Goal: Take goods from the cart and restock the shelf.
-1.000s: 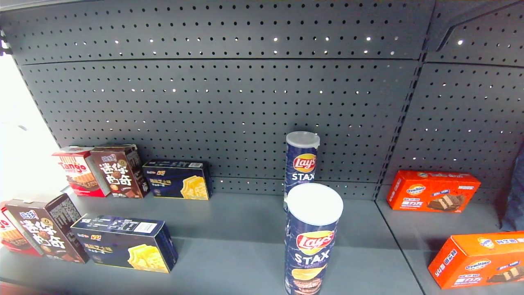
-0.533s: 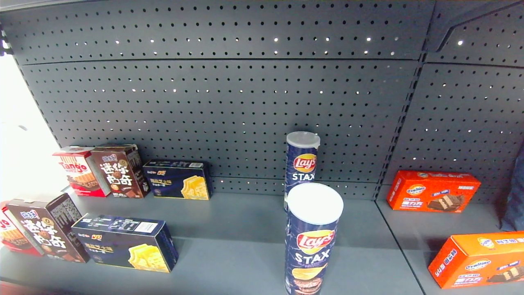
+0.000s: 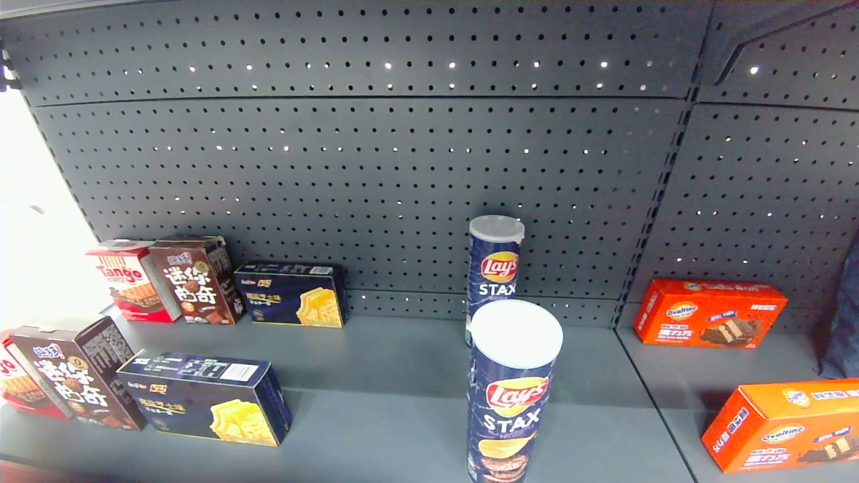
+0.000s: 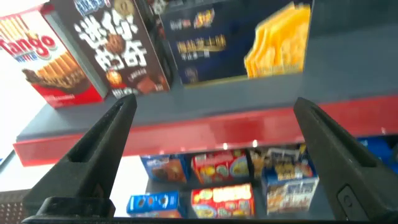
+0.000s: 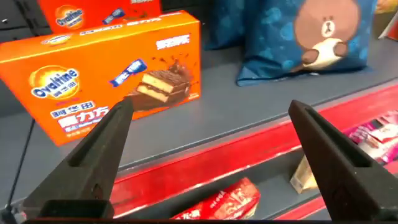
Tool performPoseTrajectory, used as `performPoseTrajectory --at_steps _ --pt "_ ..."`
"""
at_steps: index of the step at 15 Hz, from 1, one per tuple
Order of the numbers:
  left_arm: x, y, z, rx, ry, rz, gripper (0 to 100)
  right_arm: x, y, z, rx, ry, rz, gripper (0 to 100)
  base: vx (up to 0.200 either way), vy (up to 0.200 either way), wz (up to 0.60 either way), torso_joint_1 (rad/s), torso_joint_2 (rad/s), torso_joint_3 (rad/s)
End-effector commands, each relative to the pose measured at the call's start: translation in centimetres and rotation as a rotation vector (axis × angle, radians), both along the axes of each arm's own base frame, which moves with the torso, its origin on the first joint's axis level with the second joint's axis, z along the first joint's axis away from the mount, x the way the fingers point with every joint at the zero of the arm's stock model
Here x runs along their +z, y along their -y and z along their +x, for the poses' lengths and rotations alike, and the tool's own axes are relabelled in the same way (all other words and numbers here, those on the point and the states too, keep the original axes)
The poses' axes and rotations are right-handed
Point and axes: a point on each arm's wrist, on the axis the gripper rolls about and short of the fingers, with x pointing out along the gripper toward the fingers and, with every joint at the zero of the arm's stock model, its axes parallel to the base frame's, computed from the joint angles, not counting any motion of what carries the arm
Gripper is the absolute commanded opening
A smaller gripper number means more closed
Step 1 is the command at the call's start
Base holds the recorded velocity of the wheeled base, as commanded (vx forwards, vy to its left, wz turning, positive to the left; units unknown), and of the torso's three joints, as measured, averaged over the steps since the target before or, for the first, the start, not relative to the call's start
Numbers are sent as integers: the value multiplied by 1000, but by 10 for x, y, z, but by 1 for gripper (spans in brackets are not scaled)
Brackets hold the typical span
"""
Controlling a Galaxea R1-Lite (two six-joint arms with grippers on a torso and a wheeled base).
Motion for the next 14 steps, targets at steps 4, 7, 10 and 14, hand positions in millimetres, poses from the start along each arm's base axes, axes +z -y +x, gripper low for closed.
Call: performPoseTrajectory --at_steps 4,7,10,14 --pt "11 -8 -18 -51 59 -18 100 -7 -7 -5 200 9 -66 100 0 0 0 0 0 0" --pt "9 -8 -17 -48 55 -17 100 -8 -7 -6 155 30 -28 100 0 0 0 0 0 0" --pt "10 -8 -18 -44 58 -17 100 -7 -6 -6 126 34 -26 100 0 0 0 0 0 0" --pt "11 -8 -18 -29 63 -18 100 -7 -4 -3 157 -16 -7 100 0 0 0 0 0 0"
